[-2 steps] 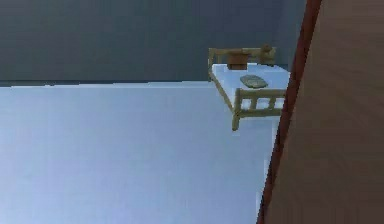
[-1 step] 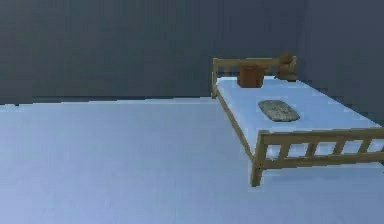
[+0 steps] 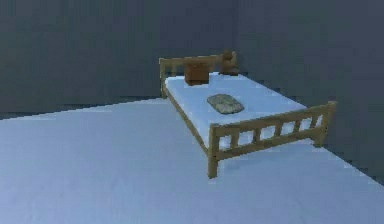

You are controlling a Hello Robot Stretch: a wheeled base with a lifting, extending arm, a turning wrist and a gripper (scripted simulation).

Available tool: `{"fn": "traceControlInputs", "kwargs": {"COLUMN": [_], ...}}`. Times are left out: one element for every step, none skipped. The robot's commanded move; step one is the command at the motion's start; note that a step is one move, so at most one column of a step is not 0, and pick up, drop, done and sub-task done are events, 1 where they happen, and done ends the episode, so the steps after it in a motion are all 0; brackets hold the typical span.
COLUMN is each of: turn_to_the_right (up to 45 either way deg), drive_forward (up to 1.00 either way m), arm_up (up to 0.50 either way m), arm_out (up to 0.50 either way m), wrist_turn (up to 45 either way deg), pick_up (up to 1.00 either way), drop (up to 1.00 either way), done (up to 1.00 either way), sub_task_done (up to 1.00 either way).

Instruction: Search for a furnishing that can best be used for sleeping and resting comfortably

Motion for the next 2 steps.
{"fn": "traceControlInputs", "kwargs": {"turn_to_the_right": [0.0, 12.0], "drive_forward": [0.60, 0.00], "arm_up": [0.00, 0.00], "arm_out": [0.00, 0.00], "wrist_turn": [0.0, 0.0], "pick_up": [0.00, 0.00], "drop": [0.00, 0.00], "done": [0.00, 0.00], "sub_task_done": [0.00, 0.00]}}
